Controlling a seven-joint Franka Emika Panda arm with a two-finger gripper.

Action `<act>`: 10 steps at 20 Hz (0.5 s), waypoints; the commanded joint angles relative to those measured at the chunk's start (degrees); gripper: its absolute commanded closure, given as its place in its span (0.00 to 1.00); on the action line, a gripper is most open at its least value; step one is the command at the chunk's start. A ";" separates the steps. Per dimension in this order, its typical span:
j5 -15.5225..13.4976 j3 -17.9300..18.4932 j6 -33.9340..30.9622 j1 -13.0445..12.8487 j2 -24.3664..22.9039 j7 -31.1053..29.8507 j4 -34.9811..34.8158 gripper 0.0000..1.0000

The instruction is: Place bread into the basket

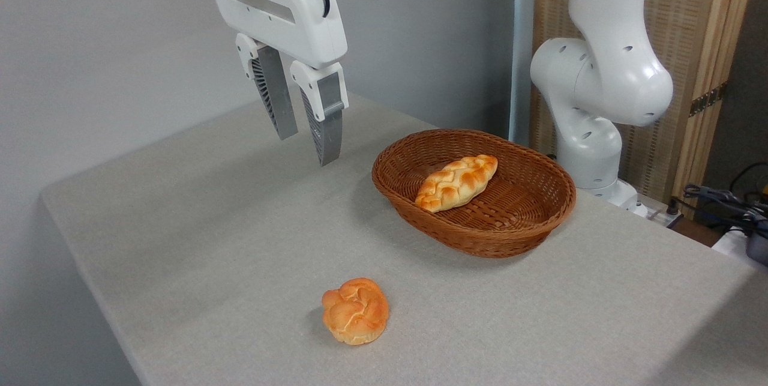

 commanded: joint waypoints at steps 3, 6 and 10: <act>0.42 0.42 0.42 -0.11 0.90 0.10 1.62 0.00; 0.51 0.42 0.51 -0.11 0.90 0.10 1.53 0.00; 0.51 0.33 0.69 -0.11 0.90 -0.07 1.53 0.01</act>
